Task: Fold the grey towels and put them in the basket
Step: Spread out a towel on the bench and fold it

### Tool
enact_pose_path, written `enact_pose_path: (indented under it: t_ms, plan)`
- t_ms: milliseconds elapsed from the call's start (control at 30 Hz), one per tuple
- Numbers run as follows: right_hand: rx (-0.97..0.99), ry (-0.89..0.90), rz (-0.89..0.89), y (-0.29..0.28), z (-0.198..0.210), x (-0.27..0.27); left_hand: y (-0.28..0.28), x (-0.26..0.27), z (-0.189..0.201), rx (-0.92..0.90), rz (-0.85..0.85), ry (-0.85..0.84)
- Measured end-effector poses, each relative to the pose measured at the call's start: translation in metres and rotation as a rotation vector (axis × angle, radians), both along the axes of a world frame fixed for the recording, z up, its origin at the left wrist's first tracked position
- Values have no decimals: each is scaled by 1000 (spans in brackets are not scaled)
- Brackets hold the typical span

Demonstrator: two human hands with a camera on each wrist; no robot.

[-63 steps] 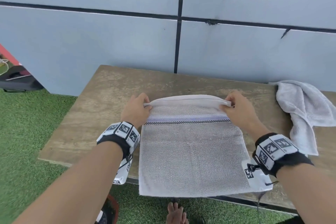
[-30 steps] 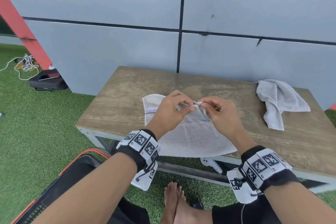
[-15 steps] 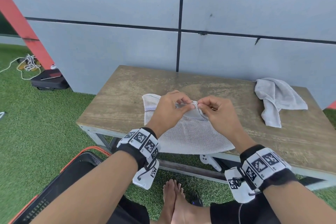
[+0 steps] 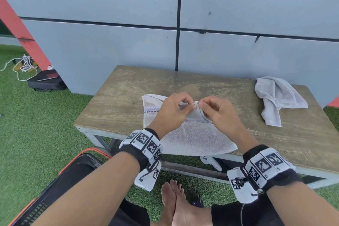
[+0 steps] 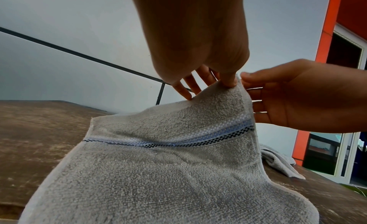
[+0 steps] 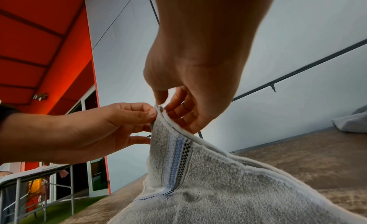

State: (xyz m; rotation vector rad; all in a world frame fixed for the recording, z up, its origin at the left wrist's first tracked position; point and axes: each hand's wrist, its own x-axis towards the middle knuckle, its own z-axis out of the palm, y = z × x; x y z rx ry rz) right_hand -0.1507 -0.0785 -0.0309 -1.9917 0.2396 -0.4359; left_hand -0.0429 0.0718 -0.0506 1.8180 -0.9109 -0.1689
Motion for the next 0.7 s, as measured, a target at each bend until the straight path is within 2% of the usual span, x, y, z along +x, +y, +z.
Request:
enact_pose_path:
  t_ms: [267,700]
  plan:
    - [-2,81,29,1,1,-1,-2,-1,1,-12,-32,-8]
    - [8,64,43,-3,-1,0,-7,-2,6,17,-57,12]
